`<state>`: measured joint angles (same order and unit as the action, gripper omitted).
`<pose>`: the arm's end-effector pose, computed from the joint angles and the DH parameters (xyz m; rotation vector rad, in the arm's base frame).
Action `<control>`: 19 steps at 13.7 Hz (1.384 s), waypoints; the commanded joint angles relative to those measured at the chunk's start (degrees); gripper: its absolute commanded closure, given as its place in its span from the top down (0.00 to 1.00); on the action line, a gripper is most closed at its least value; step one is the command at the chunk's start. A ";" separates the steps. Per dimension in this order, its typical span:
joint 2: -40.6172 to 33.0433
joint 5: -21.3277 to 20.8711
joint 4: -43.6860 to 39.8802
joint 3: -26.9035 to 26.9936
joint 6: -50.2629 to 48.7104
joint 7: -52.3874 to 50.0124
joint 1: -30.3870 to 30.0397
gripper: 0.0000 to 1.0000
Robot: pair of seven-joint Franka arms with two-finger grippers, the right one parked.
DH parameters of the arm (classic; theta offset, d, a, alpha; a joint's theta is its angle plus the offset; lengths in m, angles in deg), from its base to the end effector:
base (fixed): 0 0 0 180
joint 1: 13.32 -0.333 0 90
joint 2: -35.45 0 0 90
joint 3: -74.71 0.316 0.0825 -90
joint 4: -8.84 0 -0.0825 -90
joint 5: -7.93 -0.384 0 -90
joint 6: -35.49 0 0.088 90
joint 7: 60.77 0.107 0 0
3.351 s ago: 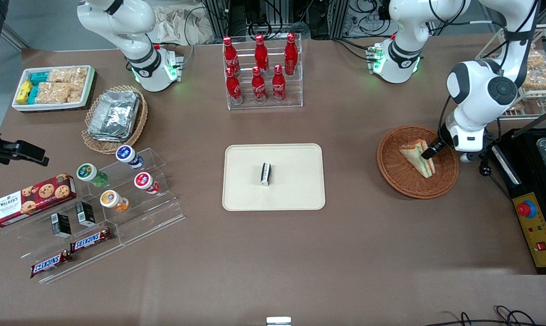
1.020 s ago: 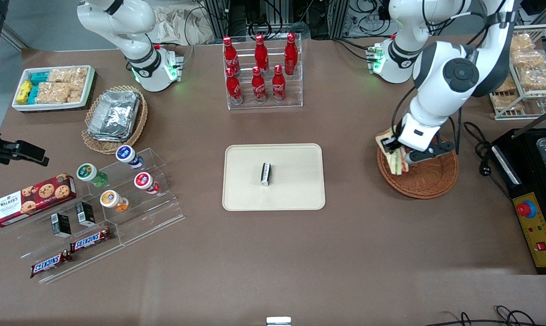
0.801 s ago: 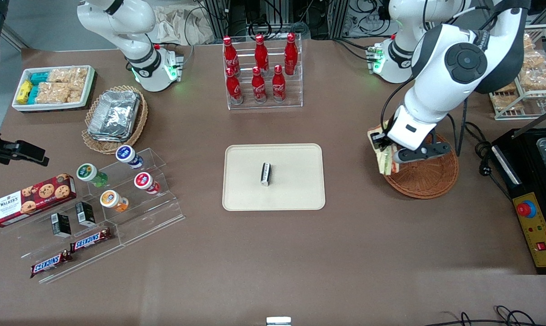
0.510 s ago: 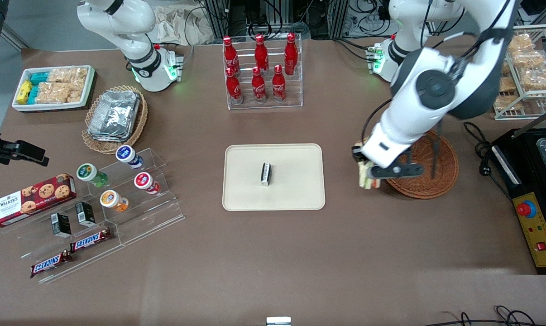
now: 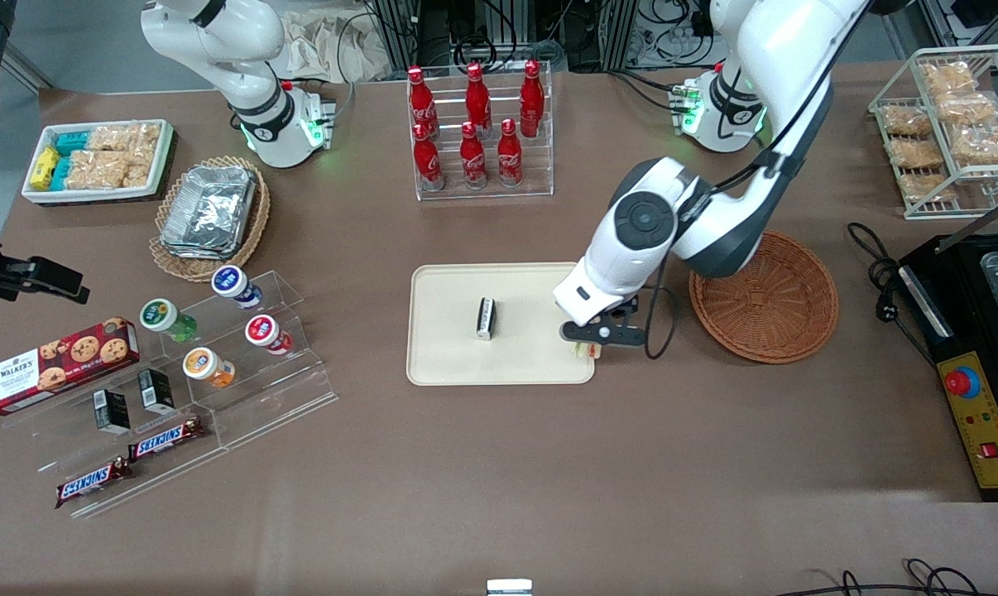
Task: Place sandwich from basket to tray
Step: 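Carry the sandwich over the white tray with the left gripper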
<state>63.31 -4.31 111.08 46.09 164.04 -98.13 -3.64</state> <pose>0.5346 -0.3781 0.3137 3.0693 -0.1440 -0.0032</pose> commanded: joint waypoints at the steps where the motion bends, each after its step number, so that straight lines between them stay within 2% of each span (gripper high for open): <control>1: 5.00 -6.03 -0.02 -0.03 5.12 -8.05 1.47 0.00; 7: 10.63 -12.89 0.07 0.14 8.90 -14.32 2.44 0.01; 8: 11.25 -12.98 0.07 0.41 9.78 -14.84 2.36 0.39; 9: 11.51 -12.98 0.07 0.58 10.40 -15.20 2.35 0.92; 10: 11.43 -12.98 0.07 0.58 10.41 -15.98 2.27 1.00; 16: 9.24 -12.11 -1.07 0.41 9.53 -16.52 1.83 1.00; 19: 5.82 -11.75 -2.65 -0.46 2.27 -15.82 -0.80 1.00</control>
<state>72.59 -15.68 108.97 46.58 171.49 -113.28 -2.27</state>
